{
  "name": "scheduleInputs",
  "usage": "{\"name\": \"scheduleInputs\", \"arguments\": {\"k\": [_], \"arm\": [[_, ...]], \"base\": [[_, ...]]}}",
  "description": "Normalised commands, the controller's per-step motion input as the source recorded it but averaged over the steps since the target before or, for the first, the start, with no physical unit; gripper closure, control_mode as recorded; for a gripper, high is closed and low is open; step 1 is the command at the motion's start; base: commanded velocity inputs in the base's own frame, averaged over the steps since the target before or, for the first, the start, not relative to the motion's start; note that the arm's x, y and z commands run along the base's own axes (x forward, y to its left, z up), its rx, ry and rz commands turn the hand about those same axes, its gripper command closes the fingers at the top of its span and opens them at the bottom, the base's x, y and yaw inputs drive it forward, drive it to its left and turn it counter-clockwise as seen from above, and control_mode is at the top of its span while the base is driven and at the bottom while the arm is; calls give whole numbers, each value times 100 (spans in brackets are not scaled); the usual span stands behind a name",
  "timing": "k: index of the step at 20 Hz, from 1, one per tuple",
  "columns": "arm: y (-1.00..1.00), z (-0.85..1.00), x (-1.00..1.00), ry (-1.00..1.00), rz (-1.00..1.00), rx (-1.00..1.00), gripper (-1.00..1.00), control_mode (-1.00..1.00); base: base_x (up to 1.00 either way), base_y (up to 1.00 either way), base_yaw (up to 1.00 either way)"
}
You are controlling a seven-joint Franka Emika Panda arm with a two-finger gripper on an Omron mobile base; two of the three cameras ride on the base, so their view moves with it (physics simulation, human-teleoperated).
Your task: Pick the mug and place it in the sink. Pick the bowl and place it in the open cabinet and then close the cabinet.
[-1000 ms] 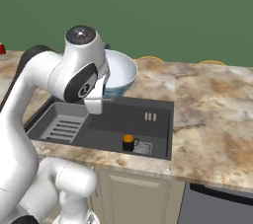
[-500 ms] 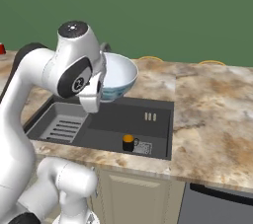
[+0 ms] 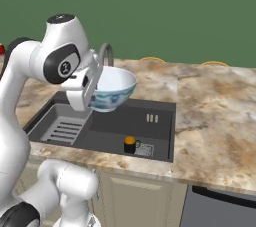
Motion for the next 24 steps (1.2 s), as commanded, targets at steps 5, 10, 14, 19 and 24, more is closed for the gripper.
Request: {"name": "scheduleInputs", "arguments": {"k": [5, 10, 14, 19, 24], "arm": [[8, 0, -12, 4, -1, -1, 100, 100], [0, 0, 0, 0, 0, 0, 100, 100], [0, 0, 0, 0, 0, 0, 100, 100], [0, 0, 0, 0, 0, 0, 100, 100], [0, 0, 0, 0, 0, 0, 100, 100]], "base": [[-45, 8, 0], [-95, 0, 0], [-74, -4, -1], [-2, -22, -79], [0, 0, -100]]}}
